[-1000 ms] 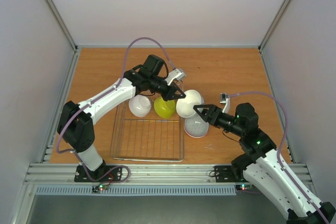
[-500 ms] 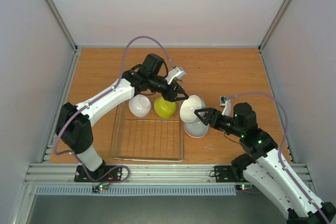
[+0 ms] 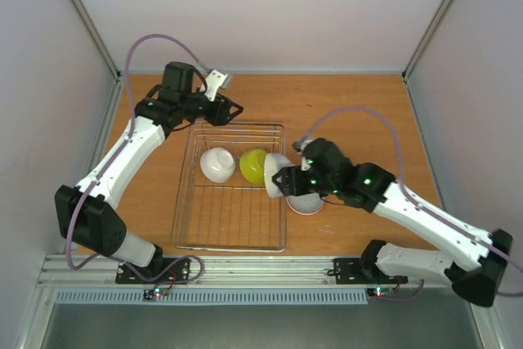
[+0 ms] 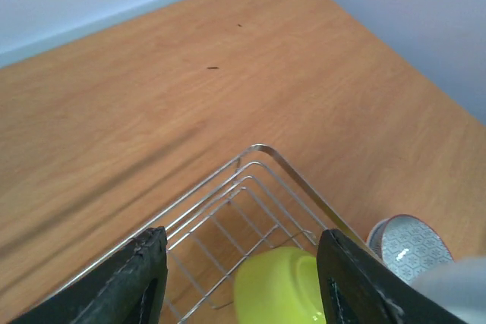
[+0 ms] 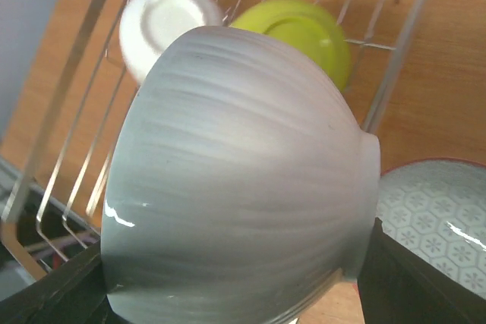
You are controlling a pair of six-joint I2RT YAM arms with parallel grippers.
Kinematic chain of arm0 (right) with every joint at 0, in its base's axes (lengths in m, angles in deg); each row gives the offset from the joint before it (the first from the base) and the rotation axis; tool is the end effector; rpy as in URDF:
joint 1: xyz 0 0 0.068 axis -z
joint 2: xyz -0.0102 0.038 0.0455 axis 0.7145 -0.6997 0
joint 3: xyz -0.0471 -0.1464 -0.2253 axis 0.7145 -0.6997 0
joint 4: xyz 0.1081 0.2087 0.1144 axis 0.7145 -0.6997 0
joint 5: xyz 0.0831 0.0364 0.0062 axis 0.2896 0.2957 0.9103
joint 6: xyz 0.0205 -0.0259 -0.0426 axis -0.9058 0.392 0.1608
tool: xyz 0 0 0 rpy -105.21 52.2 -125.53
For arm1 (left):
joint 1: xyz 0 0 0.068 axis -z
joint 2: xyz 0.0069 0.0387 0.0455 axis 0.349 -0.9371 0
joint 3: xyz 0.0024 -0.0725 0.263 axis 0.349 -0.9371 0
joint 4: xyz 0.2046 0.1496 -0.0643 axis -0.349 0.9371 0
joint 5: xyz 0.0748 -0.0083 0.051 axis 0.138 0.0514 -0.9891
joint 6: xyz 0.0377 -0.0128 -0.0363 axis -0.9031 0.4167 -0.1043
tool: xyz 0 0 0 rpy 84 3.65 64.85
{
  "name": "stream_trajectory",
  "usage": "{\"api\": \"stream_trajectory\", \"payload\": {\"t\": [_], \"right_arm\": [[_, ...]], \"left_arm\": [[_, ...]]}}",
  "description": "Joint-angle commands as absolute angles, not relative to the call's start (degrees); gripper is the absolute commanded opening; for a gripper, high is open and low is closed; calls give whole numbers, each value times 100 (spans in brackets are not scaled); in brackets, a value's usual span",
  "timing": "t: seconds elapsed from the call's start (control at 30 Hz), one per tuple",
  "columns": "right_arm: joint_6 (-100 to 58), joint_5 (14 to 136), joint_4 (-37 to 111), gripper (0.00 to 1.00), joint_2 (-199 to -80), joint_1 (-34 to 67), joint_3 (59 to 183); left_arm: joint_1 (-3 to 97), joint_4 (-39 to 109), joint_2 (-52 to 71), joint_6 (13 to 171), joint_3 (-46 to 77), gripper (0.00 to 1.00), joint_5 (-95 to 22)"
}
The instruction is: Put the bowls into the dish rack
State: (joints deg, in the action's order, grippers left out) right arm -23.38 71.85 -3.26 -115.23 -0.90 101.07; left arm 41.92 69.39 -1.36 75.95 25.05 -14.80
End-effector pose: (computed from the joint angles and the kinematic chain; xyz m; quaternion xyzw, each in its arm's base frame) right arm 0.1371 0.1487 0.3168 -0.3069 0.8593 0.2238 0.3425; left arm 0.3059 -0.1397 0.3528 0.3061 0.8174 -0.2937 0.3898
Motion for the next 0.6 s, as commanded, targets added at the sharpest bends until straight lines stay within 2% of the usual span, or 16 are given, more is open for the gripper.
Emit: {"api": "stream_trajectory", "payload": {"t": [0.0,0.13,0.3,0.57], "right_arm": [[-1822,4726,-1350,1,-12649,-1272,11147],[-1912,3480,-2045,1,-13698,-1888,11901],[-2217,2514,-2880,1,-14781,-2451,12622],[-3095,1856,-4290,1,-15771,-3231,13423]], "left_arm": [[3943,7014,302,7331,2253,55,-1504],[3788,6912,664,7177,1852,56,-1561],[3570,6792,924,7189,1618,56,-1505],[3483,6702,942,7316,1546,56,-1398]]}}
